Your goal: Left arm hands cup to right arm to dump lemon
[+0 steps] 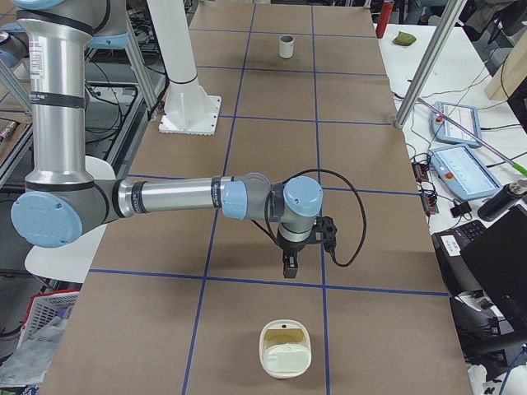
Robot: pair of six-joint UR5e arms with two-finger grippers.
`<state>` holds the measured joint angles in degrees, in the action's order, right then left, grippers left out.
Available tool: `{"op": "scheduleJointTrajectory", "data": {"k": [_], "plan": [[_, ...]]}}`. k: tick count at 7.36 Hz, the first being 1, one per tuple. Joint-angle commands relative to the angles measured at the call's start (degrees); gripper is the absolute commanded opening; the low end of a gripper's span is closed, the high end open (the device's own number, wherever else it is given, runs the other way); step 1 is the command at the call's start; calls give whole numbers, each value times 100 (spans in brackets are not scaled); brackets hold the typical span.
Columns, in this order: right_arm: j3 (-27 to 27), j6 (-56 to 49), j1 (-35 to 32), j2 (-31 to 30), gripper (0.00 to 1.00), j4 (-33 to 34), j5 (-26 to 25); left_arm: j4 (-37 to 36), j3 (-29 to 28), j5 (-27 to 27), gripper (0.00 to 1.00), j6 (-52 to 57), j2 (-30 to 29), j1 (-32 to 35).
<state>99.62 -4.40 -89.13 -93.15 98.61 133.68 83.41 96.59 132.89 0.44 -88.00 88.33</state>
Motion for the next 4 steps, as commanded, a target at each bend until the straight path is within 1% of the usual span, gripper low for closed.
{"op": "scheduleJointTrajectory", "data": {"k": [1,4], "plan": [[22,9,-17,-2,100,0,0,0,-8,0,100,-26,-24,0],[49,18,-17,-2,100,0,0,61,-131,53,100,0,-112,-35]]}}
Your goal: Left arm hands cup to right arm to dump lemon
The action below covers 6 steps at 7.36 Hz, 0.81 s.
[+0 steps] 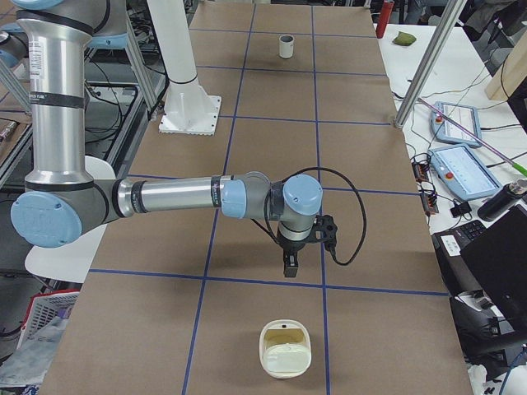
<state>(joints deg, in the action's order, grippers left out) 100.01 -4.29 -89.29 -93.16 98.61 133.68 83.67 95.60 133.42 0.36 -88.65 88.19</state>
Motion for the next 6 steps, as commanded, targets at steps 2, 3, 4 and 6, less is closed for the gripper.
{"op": "scheduleJointTrajectory", "data": {"k": [2,3,4,6], "plan": [[18,24,-1,17,100,0,9,1076,-452,8,100,-18,-118,-39],[27,33,-1,26,100,0,9,1168,-541,0,100,-149,-213,-47],[123,51,-1,18,100,0,9,1177,-525,8,100,-455,-527,-48],[360,77,-1,0,100,9,0,1143,-481,8,100,-694,-706,-335]]}}
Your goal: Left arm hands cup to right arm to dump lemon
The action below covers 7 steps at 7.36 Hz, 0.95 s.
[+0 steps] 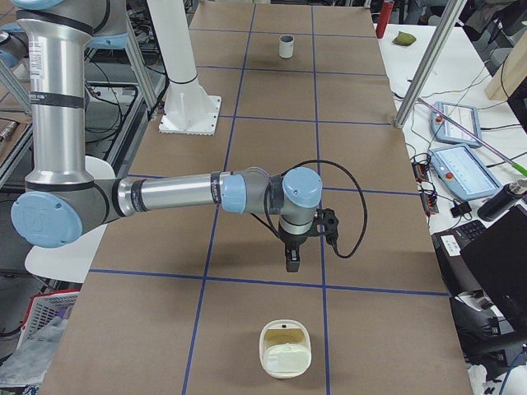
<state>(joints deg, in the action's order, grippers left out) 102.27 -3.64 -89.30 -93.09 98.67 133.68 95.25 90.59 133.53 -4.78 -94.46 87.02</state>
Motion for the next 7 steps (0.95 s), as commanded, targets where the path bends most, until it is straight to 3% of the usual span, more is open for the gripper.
{"op": "scheduleJointTrajectory", "data": {"k": [1,7], "plan": [[223,21,0,19,100,3,0,11,116,-20,100,-756,-143,-403],[311,48,9,63,100,30,44,3,1784,-20,100,-4614,707,-1581]]}}
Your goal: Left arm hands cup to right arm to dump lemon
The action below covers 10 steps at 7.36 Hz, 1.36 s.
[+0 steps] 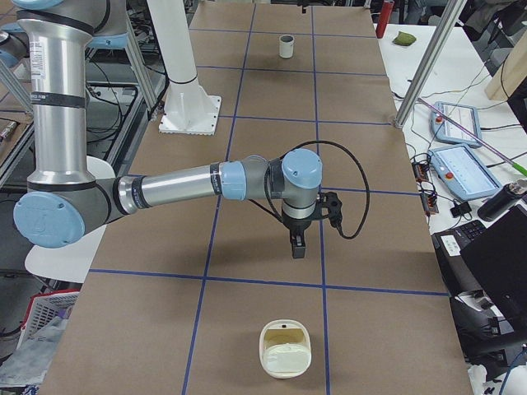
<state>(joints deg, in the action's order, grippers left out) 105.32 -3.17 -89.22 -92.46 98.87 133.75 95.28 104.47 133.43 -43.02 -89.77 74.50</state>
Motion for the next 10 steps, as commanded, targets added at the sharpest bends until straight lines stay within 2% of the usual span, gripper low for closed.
{"op": "scheduleJointTrajectory", "data": {"k": [1,2,3,4,10], "plan": [[-11,0,9,-9,100,-17,11,43,503,-28,100,-1239,284,-531],[-2,0,1,-44,100,-17,37,331,521,-63,100,-1740,397,-785],[6,0,9,-36,100,-17,54,760,478,-350,100,-2162,520,-1049],[6,0,1,-18,100,-17,54,825,460,-536,100,-2515,530,-1321],[6,0,1,8,100,-17,90,843,170,-599,98,-2579,521,-1666]]}}
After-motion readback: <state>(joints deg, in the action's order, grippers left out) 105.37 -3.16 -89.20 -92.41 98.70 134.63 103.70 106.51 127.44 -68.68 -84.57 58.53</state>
